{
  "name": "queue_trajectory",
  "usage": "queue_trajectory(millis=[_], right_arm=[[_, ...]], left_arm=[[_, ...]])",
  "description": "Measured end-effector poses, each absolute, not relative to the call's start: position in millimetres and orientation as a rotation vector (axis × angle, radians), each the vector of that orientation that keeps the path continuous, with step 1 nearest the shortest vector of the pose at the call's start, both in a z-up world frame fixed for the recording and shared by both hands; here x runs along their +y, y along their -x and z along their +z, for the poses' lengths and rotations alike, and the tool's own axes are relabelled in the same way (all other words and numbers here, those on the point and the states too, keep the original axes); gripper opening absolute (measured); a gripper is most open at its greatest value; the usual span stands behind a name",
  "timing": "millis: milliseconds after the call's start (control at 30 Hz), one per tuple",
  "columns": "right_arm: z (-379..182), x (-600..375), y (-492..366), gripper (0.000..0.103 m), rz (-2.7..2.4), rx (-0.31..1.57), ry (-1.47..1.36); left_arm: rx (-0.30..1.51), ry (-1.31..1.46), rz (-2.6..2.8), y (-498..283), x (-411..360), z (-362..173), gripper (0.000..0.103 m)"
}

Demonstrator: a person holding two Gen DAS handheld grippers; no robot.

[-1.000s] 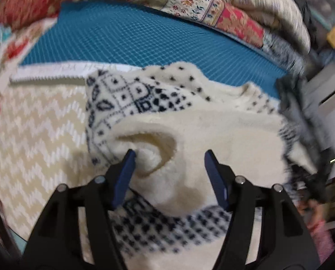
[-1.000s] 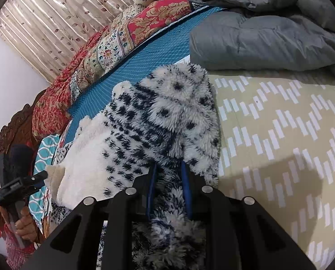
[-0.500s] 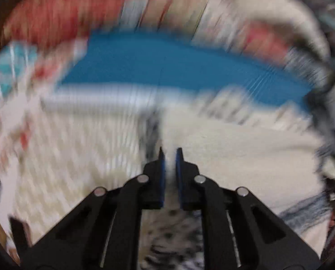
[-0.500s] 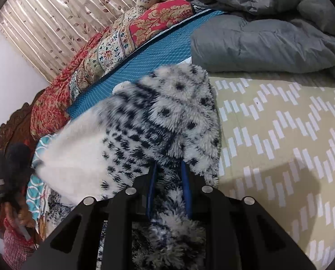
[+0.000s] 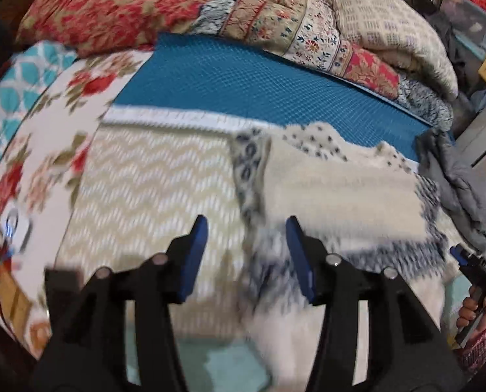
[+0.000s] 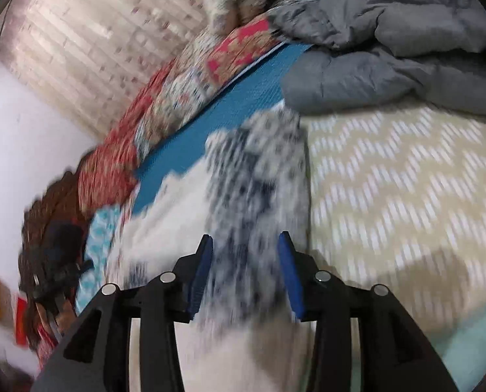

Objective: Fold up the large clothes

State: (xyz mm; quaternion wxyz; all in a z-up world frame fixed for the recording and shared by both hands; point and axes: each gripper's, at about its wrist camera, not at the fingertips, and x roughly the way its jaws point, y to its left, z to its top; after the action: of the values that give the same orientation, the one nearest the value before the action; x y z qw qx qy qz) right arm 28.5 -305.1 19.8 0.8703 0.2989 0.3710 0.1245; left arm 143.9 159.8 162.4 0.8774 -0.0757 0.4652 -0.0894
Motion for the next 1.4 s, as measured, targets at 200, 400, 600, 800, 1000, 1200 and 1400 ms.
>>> queue_trajectory(millis=[200, 400, 600, 800, 1000, 1200, 1400], right_arm=[[15, -253, 40, 0.083, 0.345, 0.876, -0.440], [-15, -268, 97, 0.083, 0.327, 0.963, -0.488], [-20, -241, 119, 0.083, 0.388, 1.004, -0.397], [-32, -197, 95, 0.103, 0.418, 1.016, -0.315], [19, -260, 147, 0.110, 0.312, 0.902, -0.409], [59, -291, 222, 0.110, 0.321, 0.793, -0.495], [-9, -272, 209, 0.110, 0.306, 1.018, -0.562]], left_arm=[[1.051, 0.246, -0.312, -43, 167, 120, 0.058], [1.131, 0.291, -0.370, 8, 155, 75, 0.060], [1.184, 0.306, -0.442, 32, 136, 52, 0.060], [1.192, 0.278, -0.430, 40, 119, 48, 0.013], [1.043, 0.339, -0.388, 74, 150, 98, 0.009], [1.057, 0.428, -0.423, 111, 156, 103, 0.009], [1.144, 0.500, -0.350, 108, 173, 72, 0.009]])
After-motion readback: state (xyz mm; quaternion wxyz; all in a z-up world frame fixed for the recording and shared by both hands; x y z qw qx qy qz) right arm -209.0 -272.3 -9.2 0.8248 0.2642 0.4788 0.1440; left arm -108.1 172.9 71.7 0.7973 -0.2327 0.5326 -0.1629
